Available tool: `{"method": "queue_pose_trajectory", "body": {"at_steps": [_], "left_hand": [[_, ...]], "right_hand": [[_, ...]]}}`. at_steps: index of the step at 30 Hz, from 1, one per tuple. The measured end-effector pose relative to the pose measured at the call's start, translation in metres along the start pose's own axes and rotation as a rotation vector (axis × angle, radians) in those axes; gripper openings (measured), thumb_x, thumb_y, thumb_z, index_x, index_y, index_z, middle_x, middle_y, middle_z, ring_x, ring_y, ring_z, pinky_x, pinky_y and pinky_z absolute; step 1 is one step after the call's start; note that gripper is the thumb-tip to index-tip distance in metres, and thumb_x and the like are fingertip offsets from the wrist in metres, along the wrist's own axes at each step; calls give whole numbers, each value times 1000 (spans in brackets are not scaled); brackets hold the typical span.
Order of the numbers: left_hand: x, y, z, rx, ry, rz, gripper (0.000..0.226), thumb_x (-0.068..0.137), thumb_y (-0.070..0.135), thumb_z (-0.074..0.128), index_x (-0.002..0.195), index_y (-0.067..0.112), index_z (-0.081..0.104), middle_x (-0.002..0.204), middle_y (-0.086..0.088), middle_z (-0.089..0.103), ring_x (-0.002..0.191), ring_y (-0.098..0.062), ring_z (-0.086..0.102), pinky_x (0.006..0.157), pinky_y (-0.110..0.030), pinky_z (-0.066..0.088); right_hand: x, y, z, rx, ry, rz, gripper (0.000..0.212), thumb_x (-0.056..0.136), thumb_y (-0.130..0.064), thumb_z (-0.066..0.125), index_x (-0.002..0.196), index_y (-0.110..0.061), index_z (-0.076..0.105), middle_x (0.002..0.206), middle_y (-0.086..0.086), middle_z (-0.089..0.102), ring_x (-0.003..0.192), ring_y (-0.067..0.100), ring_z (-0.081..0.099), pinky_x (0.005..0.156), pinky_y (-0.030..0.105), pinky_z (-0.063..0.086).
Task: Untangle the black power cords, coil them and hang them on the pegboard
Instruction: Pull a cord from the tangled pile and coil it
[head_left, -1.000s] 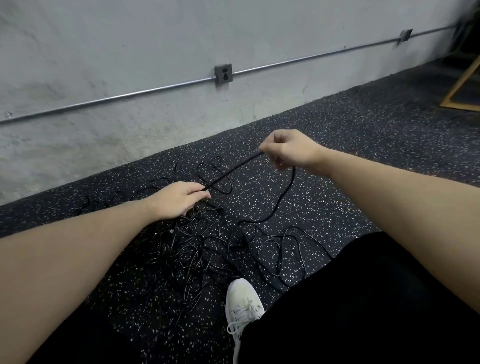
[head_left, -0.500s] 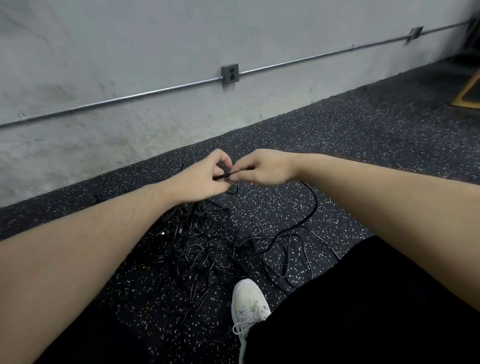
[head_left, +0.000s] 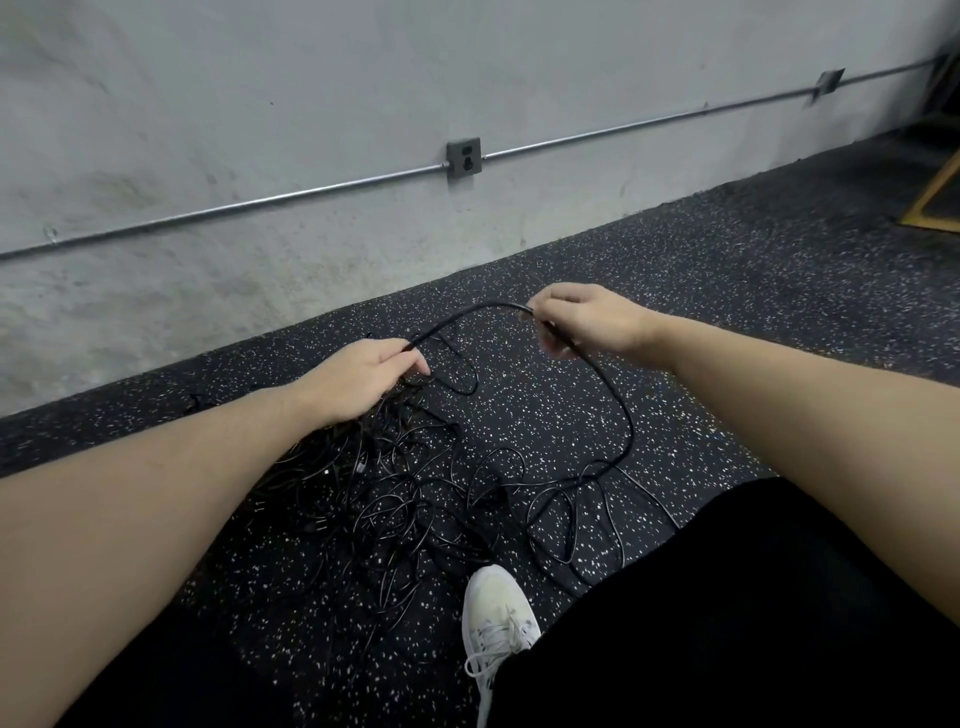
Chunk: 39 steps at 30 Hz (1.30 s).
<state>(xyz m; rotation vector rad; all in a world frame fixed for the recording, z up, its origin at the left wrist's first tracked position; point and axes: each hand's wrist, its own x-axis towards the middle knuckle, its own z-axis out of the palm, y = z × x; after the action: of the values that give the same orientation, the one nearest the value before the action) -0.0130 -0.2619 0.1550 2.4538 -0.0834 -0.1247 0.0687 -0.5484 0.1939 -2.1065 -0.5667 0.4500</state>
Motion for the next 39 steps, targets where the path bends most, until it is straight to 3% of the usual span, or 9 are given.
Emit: {"method": "queue_pose_trajectory", "body": {"at_steps": [6, 10, 12, 15, 18, 24, 30, 33, 39], "left_hand": [[1, 42, 2, 165, -75, 28, 30, 110, 34, 37, 101, 31, 65, 64, 9, 46, 57, -9, 43, 60, -33, 33], [6, 62, 8, 187, -99, 73, 18, 108, 34, 42, 93, 31, 52, 73, 4, 56, 64, -16, 48, 66, -38, 40], [6, 65, 8, 109, -104, 107, 17, 108, 32, 42, 93, 27, 49, 73, 3, 52, 63, -15, 43, 65, -37, 36], [0, 59, 8, -76, -129, 165, 31, 110, 41, 36, 92, 20, 50, 69, 2, 54, 59, -14, 43, 62, -33, 38], [-4, 45, 8, -66, -147, 172, 45, 105, 55, 37, 90, 19, 58, 64, 3, 62, 66, -23, 60, 79, -40, 49], [-7, 16, 12, 86, -88, 116, 30, 108, 42, 41, 92, 30, 63, 85, 7, 72, 75, -30, 63, 85, -53, 52], [-4, 21, 17, 103, -23, 121, 28, 108, 45, 39, 91, 35, 59, 62, 10, 50, 58, -11, 47, 67, -40, 46], [0, 32, 19, 118, -4, 123, 31, 108, 38, 40, 86, 25, 58, 53, 12, 44, 50, -8, 38, 60, -34, 36], [3, 42, 21, 23, -96, 185, 33, 94, 36, 32, 75, 26, 58, 63, 4, 47, 60, -16, 42, 62, -43, 37]], "right_hand": [[4, -10, 10, -204, -146, -6, 25, 100, -15, 56, 125, -21, 55, 87, 6, 66, 70, 14, 63, 69, 30, 54], [9, -30, 29, -465, -241, -150, 5, 100, -21, 62, 102, -25, 64, 80, -6, 64, 60, 2, 55, 61, 15, 46], [9, -38, 32, -508, -236, -208, 15, 101, -26, 61, 86, -28, 62, 68, -14, 57, 50, -6, 48, 52, 9, 37], [5, -43, 26, -469, -236, -274, 28, 101, -30, 60, 74, -36, 58, 57, -20, 55, 50, -6, 48, 55, 8, 37], [0, -39, 18, -325, -213, -279, 19, 101, -35, 60, 90, -26, 74, 65, -17, 59, 53, -4, 46, 58, 11, 36], [-1, -16, 5, -12, -137, -154, 22, 97, -39, 65, 91, -22, 78, 58, -4, 44, 53, 13, 29, 51, 30, 20], [4, 8, 0, -22, -126, 33, 20, 99, -37, 63, 112, -24, 69, 85, 3, 69, 77, 17, 65, 76, 37, 53], [3, 2, 9, -156, -190, -1, 16, 100, -26, 61, 115, -19, 65, 102, 6, 73, 89, 12, 69, 81, 27, 52], [6, -36, 36, -426, -308, -129, 22, 100, -39, 59, 97, -19, 67, 74, -9, 58, 61, 3, 51, 67, 21, 43]]}}
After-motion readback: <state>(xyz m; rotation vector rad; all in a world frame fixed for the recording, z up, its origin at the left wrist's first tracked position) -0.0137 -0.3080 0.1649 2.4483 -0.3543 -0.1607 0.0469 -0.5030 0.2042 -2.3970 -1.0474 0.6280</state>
